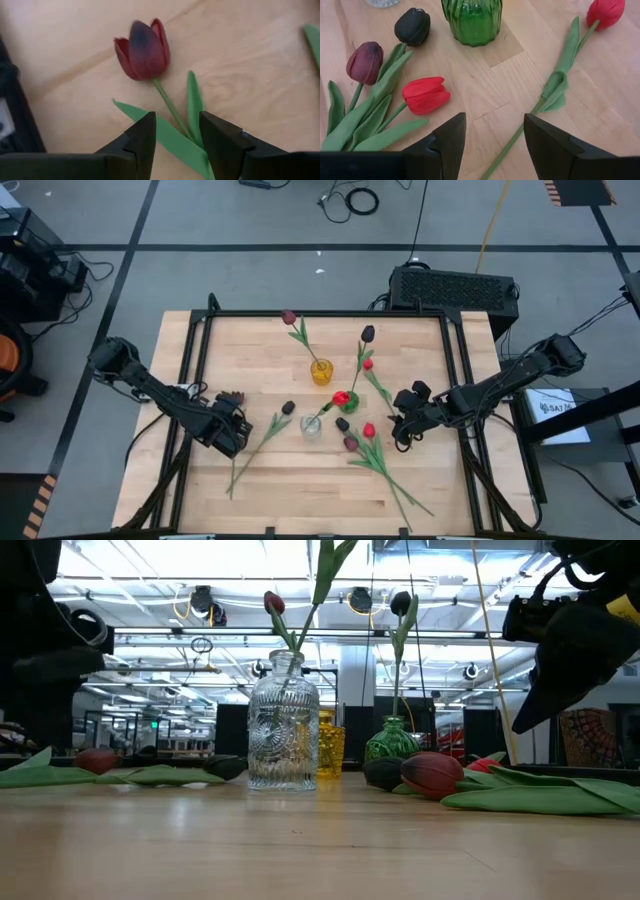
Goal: Sort flowers into vase by color
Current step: Put the top left pink flower in the yellow flower vase
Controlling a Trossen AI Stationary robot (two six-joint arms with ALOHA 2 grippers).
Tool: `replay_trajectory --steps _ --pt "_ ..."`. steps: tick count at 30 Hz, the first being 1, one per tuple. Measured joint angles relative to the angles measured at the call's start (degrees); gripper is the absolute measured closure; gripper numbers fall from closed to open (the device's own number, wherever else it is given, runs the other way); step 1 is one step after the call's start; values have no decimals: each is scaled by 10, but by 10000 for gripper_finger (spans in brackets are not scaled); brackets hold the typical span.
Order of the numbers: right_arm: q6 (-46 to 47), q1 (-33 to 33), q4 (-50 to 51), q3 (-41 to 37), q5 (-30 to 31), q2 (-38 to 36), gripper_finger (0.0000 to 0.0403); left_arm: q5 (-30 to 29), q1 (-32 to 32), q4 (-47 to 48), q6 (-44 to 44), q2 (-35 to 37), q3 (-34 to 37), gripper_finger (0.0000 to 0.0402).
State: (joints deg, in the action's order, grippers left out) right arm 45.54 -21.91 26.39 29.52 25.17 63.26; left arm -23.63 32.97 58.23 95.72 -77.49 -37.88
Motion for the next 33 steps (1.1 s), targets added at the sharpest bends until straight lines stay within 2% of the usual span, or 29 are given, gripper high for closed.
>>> replay_trajectory --steps 13,19,27,30,33 --pt "1 0 -4 0 0 0 211 11 -22 -12 -3 -36 4 250" --pt "2 0 -4 0 0 0 211 11 -35 -42 -25 -38 21 296" --pt "2 0 -5 0 0 0 211 9 -41 -48 -50 -39 21 387" --pt "2 0 -5 0 0 0 211 9 -41 -50 -50 -39 21 395" --pt "2 0 -4 0 0 0 211 9 -41 -55 -47 -39 21 380"
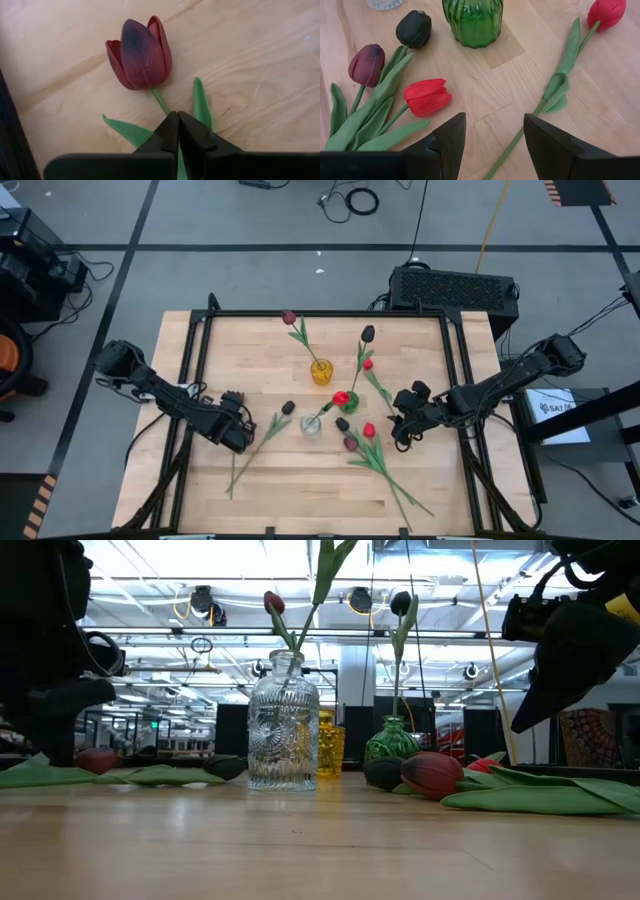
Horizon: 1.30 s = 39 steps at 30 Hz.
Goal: Sort flowers into vase by color
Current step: Put the top left pink flower in the yellow flower vase
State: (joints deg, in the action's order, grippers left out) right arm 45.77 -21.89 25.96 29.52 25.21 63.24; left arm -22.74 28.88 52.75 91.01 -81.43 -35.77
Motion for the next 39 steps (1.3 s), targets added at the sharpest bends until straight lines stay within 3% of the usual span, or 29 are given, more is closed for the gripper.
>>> replay_trajectory --steps 11,18,22,28,30,39 --pt "0 0 0 0 0 0 211 -5 -7 -14 17 0 18 292" --pt "-1 0 -1 0 0 0 211 0 -16 -65 11 1 41 279" --pt "-1 0 -2 0 0 0 211 1 -23 -65 -3 1 41 298" --pt "-2 0 -3 0 0 0 211 -1 -29 -66 -29 1 40 382" --pt "-2 0 -3 0 0 0 211 -7 -34 -56 -39 0 34 392" --pt "-2 0 -14 0 0 0 211 -141 -65 67 -98 53 -61 396"
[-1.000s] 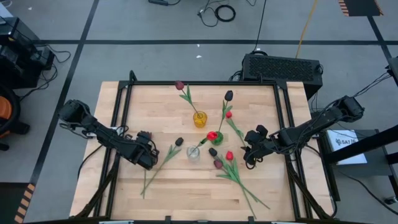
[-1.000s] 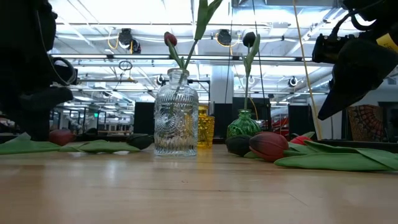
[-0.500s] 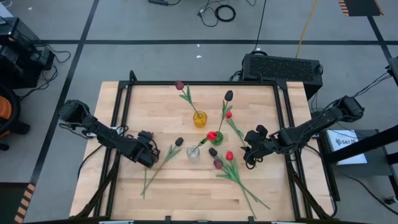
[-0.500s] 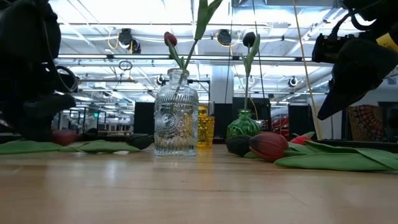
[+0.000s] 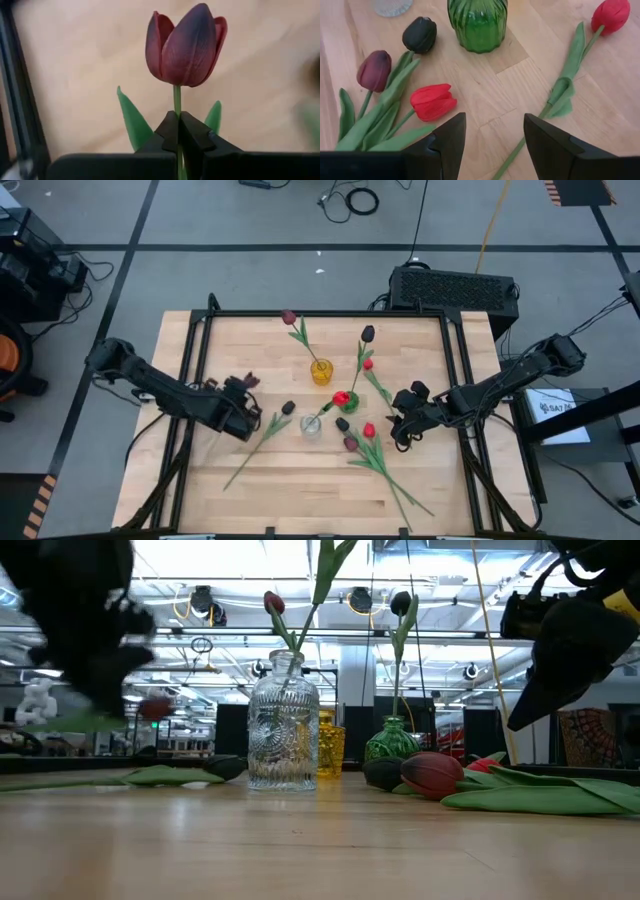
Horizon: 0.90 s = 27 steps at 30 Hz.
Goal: Sort flowers into vase by color
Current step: Put the top left pink flower in the yellow flower vase
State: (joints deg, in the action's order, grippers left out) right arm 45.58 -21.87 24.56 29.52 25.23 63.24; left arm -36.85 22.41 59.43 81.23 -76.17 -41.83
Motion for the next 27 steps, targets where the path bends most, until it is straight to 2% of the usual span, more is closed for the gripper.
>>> replay_trajectory --steps 4,7,10,13,15,17,20,23,27 --pt "-9 0 -1 0 1 0 211 -102 -9 15 -68 53 -63 396" --pt "-13 0 -2 0 1 0 211 -186 -16 -4 -159 92 -116 396" --pt "-13 0 -2 0 1 0 211 -257 -19 -95 -315 127 -160 396" --pt "-16 0 -3 0 1 0 211 -271 -31 -267 -529 155 -184 396" --pt "-21 0 -3 0 1 0 211 -231 -42 -401 -679 165 -185 396" --pt "-27 0 -4 0 0 -2 211 -155 -56 -526 -801 169 -185 396" --pt "-28 0 -3 0 2 -6 211 -34 -81 -661 -919 169 -185 396" --pt "-28 0 -4 0 2 -14 211 53 -117 -752 -955 160 -186 396" --pt "-30 1 -2 0 3 -23 211 97 -167 -822 -955 133 -186 396"
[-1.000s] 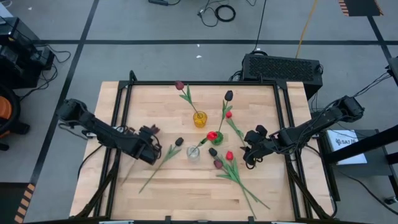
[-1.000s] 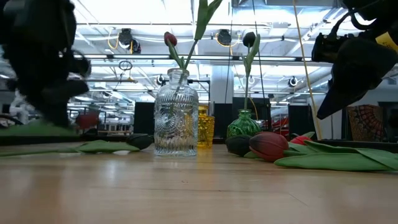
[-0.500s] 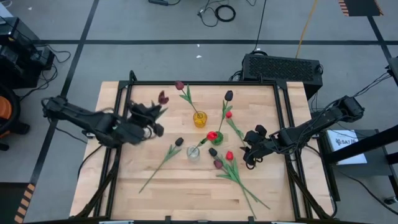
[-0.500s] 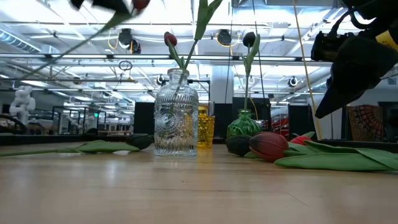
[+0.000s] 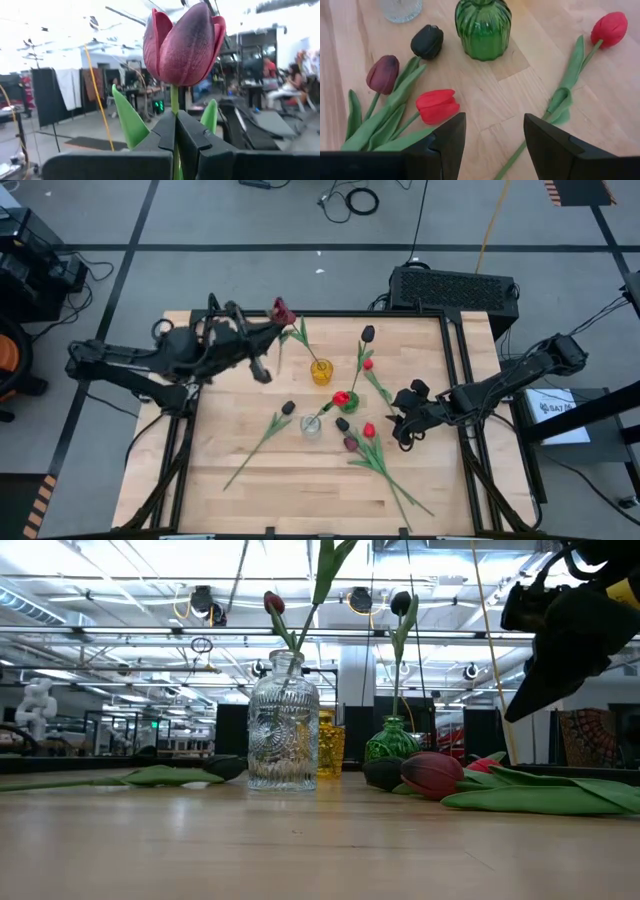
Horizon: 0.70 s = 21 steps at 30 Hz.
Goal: Sort flowers into vase by color
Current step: Put the top left pink flower in the yellow flower vase
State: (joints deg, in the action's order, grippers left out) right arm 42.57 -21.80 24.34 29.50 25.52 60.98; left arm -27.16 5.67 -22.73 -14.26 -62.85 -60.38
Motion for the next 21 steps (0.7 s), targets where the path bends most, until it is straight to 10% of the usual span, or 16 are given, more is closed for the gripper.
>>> replay_trajectory --steps 9,21 --pt "-2 0 3 0 0 -6 211 135 -75 -171 2 -122 0 396" --pt "-2 0 3 0 0 -6 211 161 -153 -258 38 -219 0 395"
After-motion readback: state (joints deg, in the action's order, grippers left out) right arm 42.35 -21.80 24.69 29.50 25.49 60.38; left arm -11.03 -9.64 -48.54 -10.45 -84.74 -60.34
